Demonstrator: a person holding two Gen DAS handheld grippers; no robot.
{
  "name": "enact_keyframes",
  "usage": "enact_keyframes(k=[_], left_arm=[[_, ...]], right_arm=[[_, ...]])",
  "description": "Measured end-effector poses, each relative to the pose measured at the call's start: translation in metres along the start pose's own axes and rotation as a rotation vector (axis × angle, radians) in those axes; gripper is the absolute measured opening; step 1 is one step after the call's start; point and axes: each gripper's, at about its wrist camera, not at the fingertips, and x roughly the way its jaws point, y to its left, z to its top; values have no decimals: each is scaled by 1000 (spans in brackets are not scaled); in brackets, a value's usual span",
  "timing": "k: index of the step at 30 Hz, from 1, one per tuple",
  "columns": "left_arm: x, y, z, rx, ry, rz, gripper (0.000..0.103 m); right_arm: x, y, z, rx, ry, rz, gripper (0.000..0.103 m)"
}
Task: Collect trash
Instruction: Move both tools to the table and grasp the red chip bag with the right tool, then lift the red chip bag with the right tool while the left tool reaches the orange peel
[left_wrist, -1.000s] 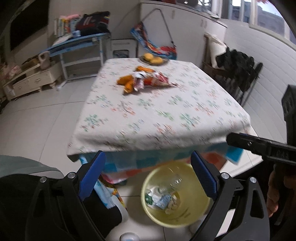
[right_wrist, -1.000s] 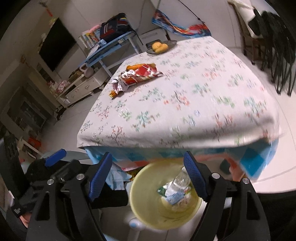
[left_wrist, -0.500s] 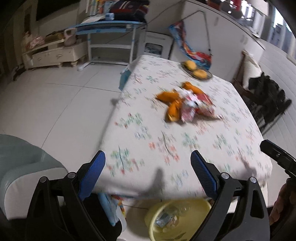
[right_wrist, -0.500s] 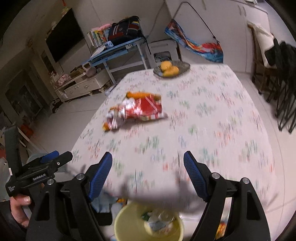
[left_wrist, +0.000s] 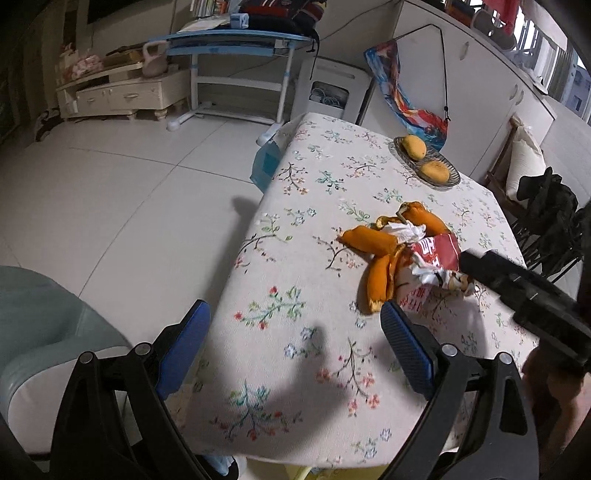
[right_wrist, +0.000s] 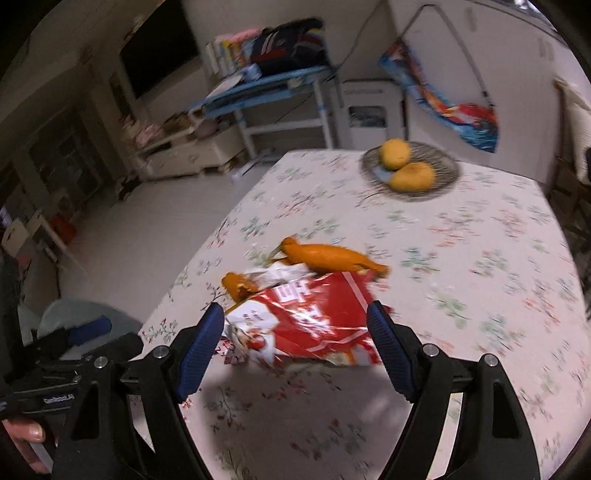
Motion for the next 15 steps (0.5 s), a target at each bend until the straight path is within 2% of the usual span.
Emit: enact_keyframes(k=[7, 10, 15], left_arm=[[23, -14, 18, 29, 22, 1, 90], [32, -23, 22, 56, 34, 0, 90], [43, -42, 23, 113, 48, -22, 90]], right_arm=[[16, -22, -7, -4, 147, 50, 76], [16, -31, -15, -46, 208, -15, 76], [2, -56, -24, -20, 221, -65, 76]])
